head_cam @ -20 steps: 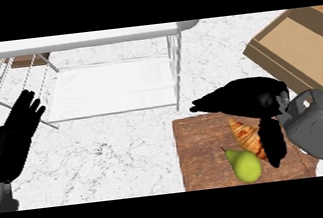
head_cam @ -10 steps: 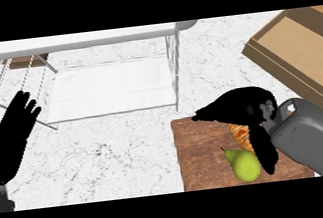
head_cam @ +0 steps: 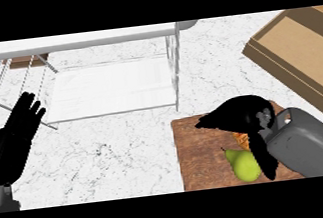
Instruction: Pick the pear from the cutting board and place it in the cardboard box
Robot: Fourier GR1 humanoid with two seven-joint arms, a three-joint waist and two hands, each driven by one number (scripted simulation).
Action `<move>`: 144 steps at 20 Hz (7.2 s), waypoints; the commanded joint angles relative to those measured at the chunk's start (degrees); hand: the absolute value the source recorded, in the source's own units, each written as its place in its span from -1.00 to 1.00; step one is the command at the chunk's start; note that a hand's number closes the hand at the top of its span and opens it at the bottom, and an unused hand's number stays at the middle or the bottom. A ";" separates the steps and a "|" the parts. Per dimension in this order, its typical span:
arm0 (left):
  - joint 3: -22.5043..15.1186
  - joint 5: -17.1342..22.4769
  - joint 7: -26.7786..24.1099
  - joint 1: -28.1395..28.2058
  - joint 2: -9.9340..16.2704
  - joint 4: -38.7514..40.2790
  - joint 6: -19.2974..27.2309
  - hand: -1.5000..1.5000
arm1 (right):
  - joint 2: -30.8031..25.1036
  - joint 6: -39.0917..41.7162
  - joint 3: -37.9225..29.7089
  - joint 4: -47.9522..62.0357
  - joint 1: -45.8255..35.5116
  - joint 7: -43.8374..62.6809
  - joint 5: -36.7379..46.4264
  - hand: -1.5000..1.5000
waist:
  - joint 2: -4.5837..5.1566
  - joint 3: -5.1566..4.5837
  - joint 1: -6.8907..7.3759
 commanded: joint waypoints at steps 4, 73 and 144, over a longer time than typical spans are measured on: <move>2.28 -0.62 1.56 2.70 -0.59 -3.69 -2.23 0.00 | 3.34 4.82 -4.61 -1.01 1.16 -2.00 3.89 -1.00 | -0.01 0.00 0.17; 9.28 -7.45 3.76 0.55 -8.78 -3.05 -8.68 0.00 | 11.37 -26.94 -25.94 19.49 7.75 -21.02 44.39 1.00 | 0.51 0.21 -0.32; 9.98 -9.82 4.78 -0.31 -10.02 -2.49 -9.99 0.00 | -4.90 -66.99 -66.93 63.13 -13.95 -45.28 31.66 -1.00 | 0.12 0.14 0.59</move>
